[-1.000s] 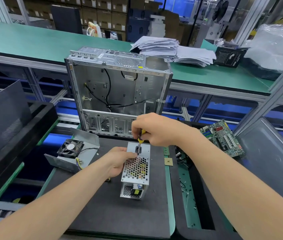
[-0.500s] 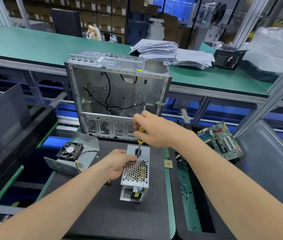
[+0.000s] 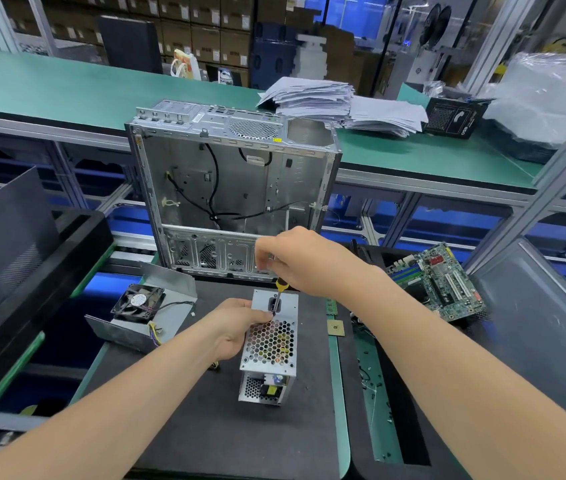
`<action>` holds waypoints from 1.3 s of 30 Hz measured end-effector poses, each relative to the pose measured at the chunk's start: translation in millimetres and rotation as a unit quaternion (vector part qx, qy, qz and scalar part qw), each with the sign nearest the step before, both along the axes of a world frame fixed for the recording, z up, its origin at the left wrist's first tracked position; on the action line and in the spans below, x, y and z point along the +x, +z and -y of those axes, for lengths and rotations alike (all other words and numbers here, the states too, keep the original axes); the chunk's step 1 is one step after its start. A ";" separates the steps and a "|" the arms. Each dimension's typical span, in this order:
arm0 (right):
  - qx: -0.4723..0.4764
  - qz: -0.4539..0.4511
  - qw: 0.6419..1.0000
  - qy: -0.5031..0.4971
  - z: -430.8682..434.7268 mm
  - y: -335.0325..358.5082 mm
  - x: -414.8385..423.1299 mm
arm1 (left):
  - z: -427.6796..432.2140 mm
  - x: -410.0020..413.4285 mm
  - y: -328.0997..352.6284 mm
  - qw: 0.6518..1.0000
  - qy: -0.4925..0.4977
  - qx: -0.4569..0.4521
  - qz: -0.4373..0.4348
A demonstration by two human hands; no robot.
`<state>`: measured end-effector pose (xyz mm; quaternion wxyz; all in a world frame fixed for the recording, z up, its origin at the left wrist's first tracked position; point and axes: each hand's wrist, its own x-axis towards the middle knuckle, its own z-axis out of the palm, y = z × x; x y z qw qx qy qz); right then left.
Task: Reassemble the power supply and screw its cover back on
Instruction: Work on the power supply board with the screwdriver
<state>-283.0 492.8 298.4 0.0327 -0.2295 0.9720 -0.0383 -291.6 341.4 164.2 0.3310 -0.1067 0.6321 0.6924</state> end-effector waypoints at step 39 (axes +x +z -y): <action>0.055 -0.123 0.963 -0.232 6.6 -8.4 -2.9 | -2.0 -1.7 -0.4 1.000 0.008 -0.020 0.011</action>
